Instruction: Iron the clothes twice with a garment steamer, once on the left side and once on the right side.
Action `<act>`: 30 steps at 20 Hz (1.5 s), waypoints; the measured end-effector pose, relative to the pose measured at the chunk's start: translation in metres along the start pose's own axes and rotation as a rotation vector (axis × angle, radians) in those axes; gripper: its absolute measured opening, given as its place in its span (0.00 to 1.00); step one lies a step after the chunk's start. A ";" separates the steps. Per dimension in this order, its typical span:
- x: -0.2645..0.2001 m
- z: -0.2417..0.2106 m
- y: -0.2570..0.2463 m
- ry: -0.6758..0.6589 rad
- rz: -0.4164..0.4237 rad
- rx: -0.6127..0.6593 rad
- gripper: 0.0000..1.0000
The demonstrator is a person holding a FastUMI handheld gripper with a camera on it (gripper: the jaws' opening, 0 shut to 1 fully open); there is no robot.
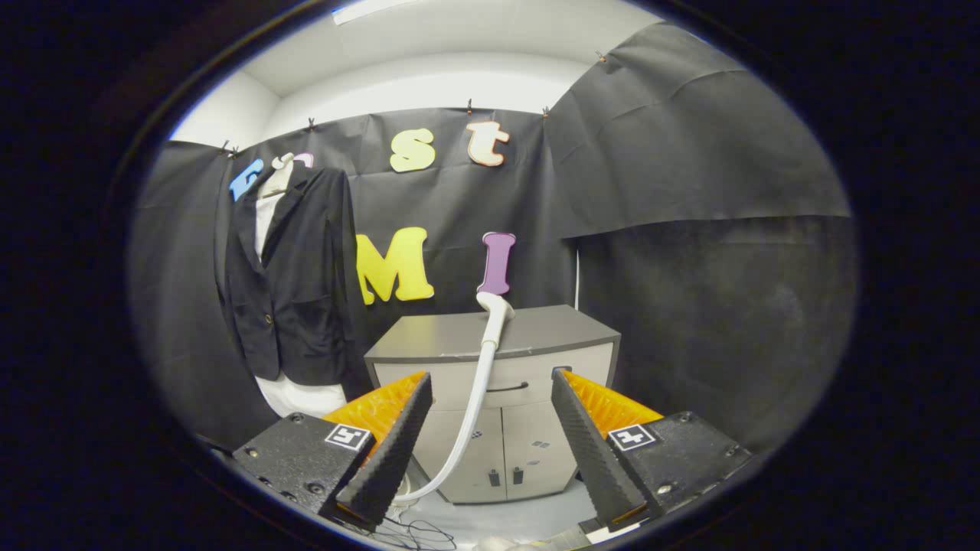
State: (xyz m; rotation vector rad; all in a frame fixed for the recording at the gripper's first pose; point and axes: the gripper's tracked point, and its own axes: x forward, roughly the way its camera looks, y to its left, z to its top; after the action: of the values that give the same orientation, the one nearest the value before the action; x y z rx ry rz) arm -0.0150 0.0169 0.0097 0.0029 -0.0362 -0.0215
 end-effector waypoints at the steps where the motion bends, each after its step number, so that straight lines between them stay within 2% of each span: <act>1: -0.001 0.000 -0.001 -0.002 -0.002 -0.009 0.98; 7: -0.002 0.017 0.001 -0.011 0.003 -0.036 0.98; 12: 0.030 0.037 -0.005 0.005 0.006 -0.063 0.98; 22: 0.171 0.067 -0.009 0.054 0.099 -0.058 0.98; 30: 0.281 0.023 -0.010 0.224 0.153 -0.065 0.98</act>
State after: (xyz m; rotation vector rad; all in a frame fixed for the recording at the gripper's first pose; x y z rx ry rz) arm 0.2649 0.0011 0.0431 -0.0622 0.1882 0.1307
